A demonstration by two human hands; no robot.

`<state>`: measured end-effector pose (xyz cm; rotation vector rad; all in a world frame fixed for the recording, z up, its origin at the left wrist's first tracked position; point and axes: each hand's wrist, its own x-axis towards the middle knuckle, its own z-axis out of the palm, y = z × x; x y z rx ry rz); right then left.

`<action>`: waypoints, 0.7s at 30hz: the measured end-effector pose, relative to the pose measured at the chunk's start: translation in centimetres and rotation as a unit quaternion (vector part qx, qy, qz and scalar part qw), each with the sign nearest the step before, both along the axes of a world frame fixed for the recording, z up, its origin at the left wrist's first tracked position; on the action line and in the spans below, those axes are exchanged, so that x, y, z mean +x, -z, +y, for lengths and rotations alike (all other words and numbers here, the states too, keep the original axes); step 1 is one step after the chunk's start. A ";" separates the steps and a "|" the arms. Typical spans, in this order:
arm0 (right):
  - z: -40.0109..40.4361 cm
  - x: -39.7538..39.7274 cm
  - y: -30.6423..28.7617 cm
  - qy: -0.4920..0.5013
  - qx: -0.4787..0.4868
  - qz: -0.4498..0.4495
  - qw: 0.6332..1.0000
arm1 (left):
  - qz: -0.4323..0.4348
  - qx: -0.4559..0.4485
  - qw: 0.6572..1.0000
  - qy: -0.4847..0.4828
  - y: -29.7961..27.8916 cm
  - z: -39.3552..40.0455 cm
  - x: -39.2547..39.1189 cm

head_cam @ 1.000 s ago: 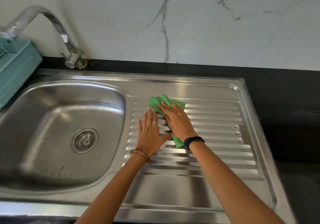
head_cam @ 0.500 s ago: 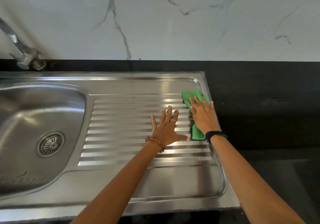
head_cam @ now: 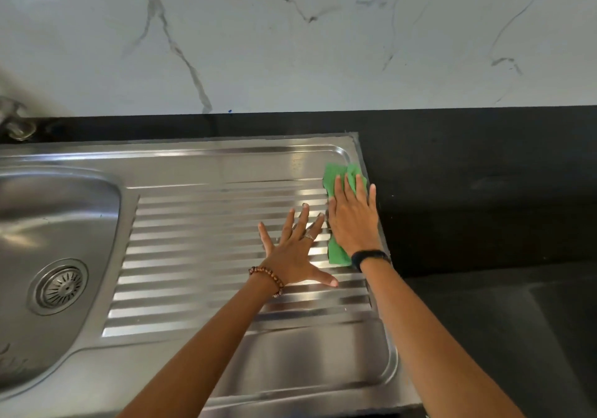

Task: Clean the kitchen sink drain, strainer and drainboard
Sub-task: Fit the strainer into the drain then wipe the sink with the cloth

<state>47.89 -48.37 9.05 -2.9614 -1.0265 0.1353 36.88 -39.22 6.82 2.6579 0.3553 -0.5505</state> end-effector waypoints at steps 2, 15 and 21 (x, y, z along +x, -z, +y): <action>2.0 2.2 0.0 0.001 0.009 0.003 1.000 | -0.002 -0.004 1.000 0.002 0.3 0.1 0.0; -2.5 -2.5 0.1 -0.046 0.011 0.005 0.999 | 0.004 -0.007 1.000 -0.025 -1.0 -0.2 -0.1; -3.2 -4.0 0.0 -0.026 -0.008 -0.009 1.000 | -0.054 -0.021 0.998 -0.031 -1.2 0.6 -2.2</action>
